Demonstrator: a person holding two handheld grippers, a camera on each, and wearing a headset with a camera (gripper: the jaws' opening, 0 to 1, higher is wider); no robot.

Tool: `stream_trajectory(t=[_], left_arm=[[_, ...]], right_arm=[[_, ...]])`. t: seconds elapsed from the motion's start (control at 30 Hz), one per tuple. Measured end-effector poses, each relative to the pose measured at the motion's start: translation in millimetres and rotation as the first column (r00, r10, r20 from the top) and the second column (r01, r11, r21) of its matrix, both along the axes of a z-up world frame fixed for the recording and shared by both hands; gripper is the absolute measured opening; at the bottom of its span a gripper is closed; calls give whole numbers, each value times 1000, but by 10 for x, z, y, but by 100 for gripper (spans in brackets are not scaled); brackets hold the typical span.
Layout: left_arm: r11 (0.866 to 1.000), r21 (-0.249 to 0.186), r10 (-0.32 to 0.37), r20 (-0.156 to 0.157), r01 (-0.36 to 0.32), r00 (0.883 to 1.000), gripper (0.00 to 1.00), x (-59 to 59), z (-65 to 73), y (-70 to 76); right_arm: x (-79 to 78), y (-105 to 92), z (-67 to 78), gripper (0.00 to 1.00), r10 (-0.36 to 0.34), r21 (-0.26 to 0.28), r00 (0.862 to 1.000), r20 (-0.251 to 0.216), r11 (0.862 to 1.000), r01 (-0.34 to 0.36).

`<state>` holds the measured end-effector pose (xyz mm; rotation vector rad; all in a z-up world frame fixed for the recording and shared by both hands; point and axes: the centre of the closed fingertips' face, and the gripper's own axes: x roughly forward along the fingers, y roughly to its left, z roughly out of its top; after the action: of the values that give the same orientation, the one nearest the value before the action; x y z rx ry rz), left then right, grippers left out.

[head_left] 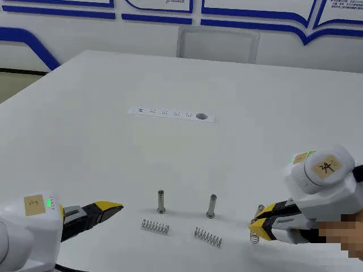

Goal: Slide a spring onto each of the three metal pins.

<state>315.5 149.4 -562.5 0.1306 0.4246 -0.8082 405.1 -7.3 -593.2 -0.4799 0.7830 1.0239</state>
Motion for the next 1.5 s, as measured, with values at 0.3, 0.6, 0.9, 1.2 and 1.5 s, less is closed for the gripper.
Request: stream_trajectory(t=[0.3,0.6,0.9,1.2,1.5], left_arm=[[1000,-7,2,-2,-2,1000,86,-3,0,-4],[1000,-5,0,-7,0,1000,86,-10,-11,-13],[1000,-5,5,-14,-5,1000,86,-7,-29,-4],[1000,-3,10,-19,-10,1000,86,-2,-43,10],[1000,-2,14,-20,-14,1000,86,5,-41,16]], right_arm=[[83,-12,350,12,-38,73,998,58,997,34],[356,-100,462,12,-109,115,987,114,989,96],[431,-123,333,12,-138,121,985,103,985,125],[454,-113,228,12,-143,122,986,84,984,132],[486,-145,25,12,-164,131,985,56,979,156]])
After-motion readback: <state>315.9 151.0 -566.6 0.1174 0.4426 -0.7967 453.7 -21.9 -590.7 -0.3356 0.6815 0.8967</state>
